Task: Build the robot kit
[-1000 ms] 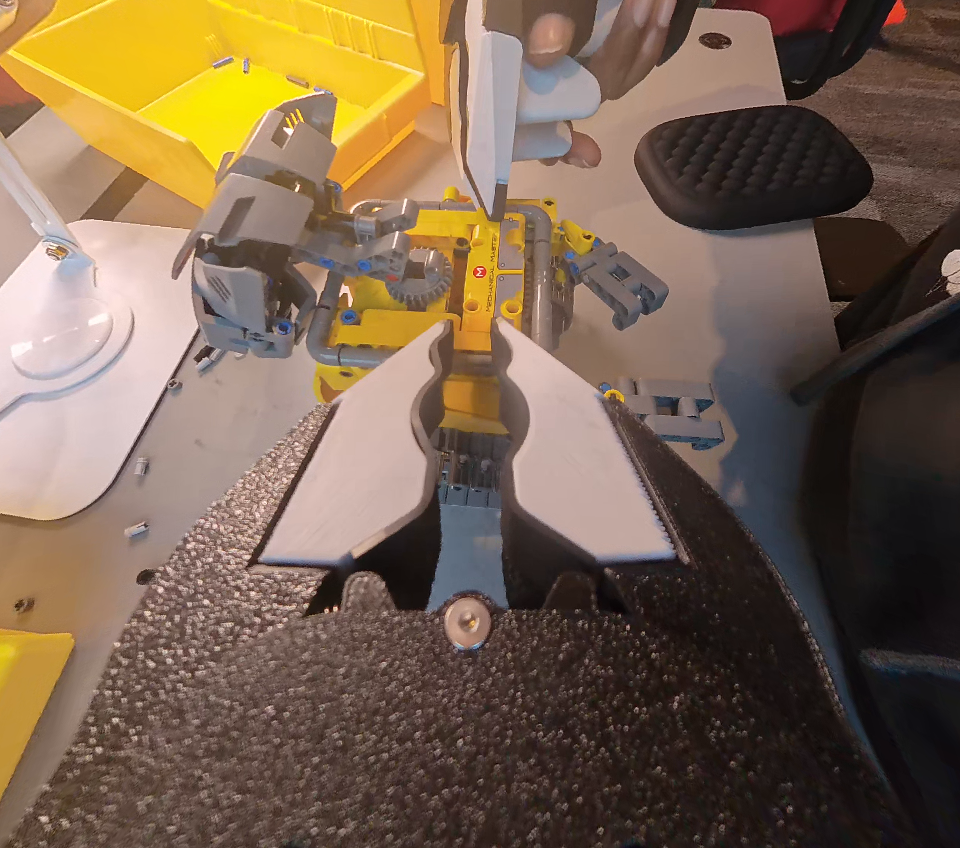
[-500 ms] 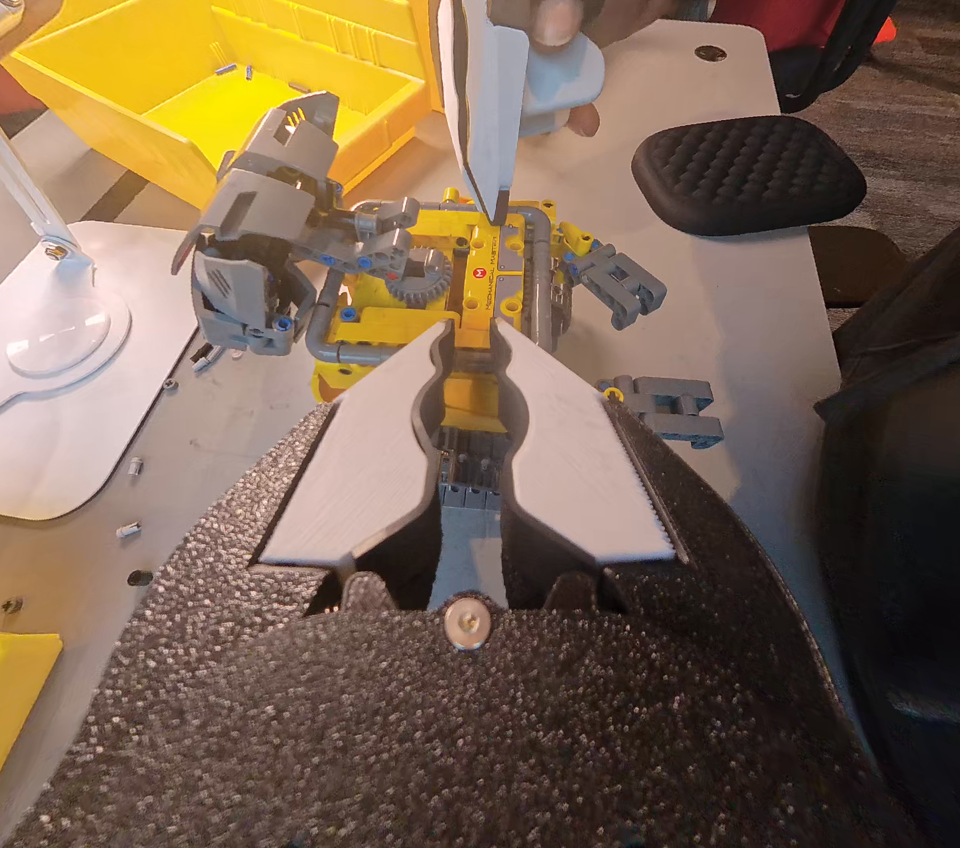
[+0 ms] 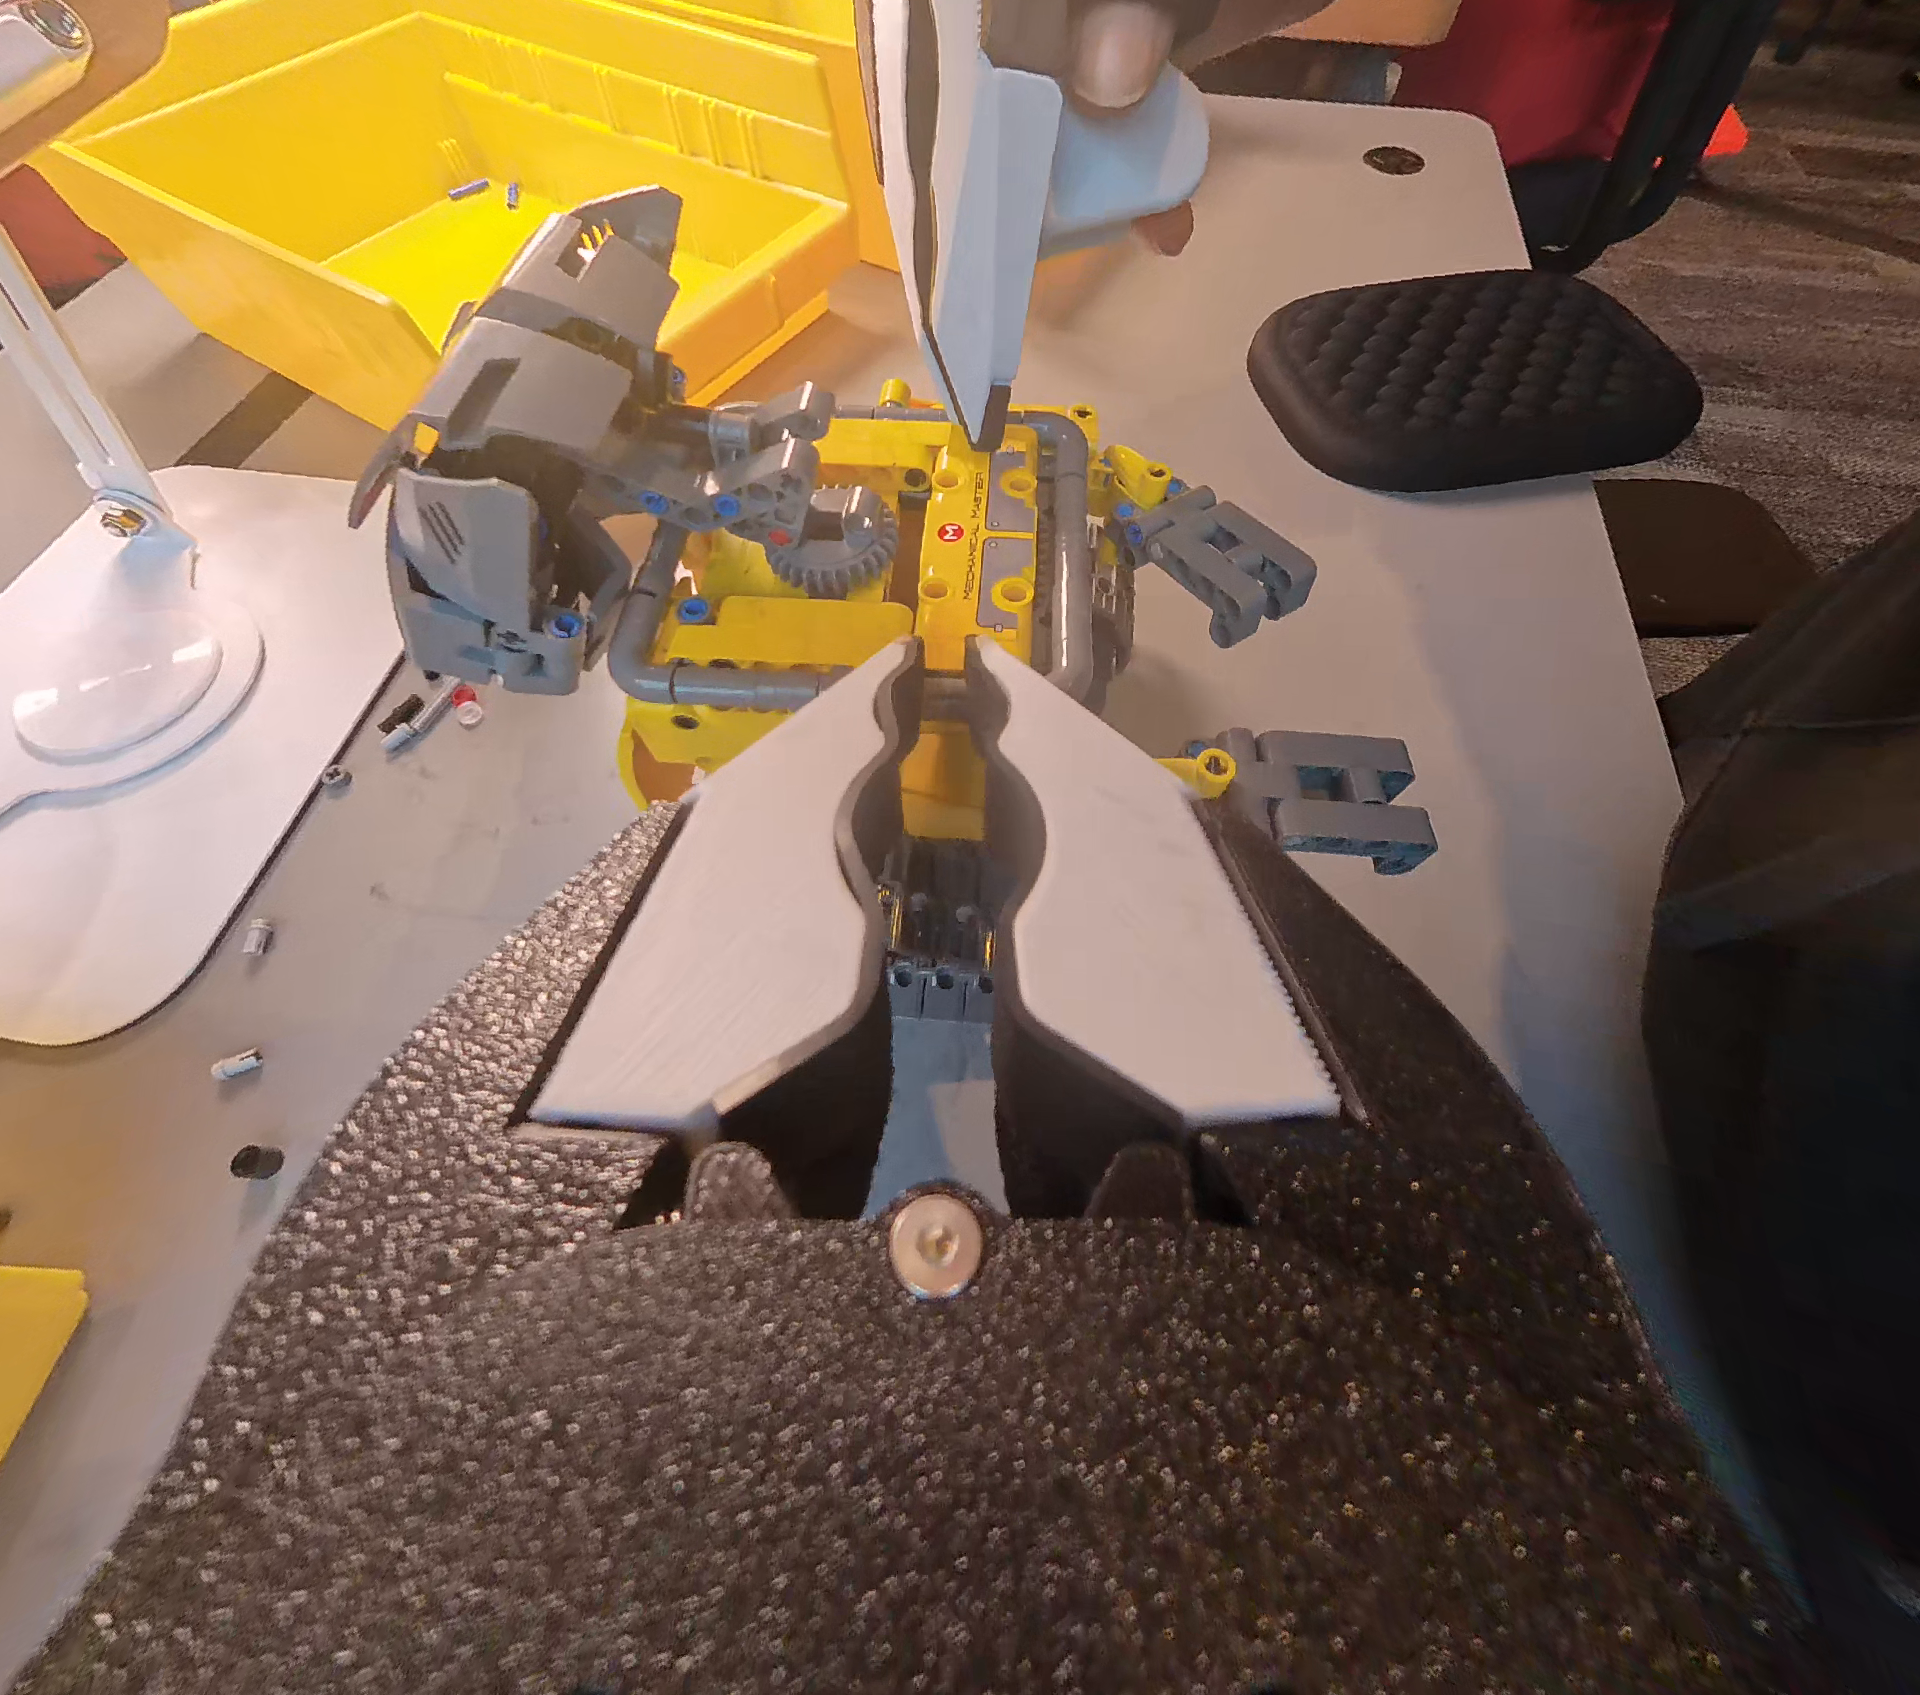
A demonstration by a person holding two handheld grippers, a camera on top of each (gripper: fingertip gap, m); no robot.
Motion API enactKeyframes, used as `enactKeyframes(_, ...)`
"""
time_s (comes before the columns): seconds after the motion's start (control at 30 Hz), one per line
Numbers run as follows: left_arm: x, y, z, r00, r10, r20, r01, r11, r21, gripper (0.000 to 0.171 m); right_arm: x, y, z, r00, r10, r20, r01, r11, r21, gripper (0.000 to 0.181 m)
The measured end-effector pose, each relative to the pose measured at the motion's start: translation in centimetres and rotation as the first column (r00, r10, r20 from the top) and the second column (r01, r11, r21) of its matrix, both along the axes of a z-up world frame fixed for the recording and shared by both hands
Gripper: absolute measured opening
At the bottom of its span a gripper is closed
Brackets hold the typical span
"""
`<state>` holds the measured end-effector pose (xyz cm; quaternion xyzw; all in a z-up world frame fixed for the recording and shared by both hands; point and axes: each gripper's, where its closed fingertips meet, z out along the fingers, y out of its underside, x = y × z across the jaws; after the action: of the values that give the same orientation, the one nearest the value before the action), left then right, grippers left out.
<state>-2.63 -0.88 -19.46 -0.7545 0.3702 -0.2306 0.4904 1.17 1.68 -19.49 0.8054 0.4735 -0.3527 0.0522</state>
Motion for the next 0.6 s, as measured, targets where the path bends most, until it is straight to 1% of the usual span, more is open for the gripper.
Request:
enactKeyframes(0.13, -0.05, -0.07, -0.03, 1.000, 0.004, -0.011, -0.003, 1.000, 0.009, 0.006, 0.03, 0.07, -0.10, 0.999, 0.012, 0.049, -0.015, 0.999, 0.046, 0.000)
enactKeyframes(0.23, -0.09, -0.09, -0.05, 1.000, 0.001, -0.017, 0.000, 1.000, 0.016, 0.006, 0.05, 0.08, -0.16, 0.995, 0.059, 0.083, -0.069, 0.989, 0.133, 0.000)
enactKeyframes(0.4, -0.08, -0.13, -0.05, 1.000, -0.001, -0.015, 0.001, 1.000, 0.010, 0.006, 0.15, 0.14, -0.20, 0.978, 0.152, 0.142, -0.191, 0.929, 0.317, 0.000)
enactKeyframes(0.6, -0.10, -0.16, -0.06, 1.000, 0.005, -0.030, -0.004, 1.000, 0.021, 0.006, 0.66, 0.94, -0.20, 0.963, 0.191, 0.192, -0.259, 0.857, 0.446, 0.000)
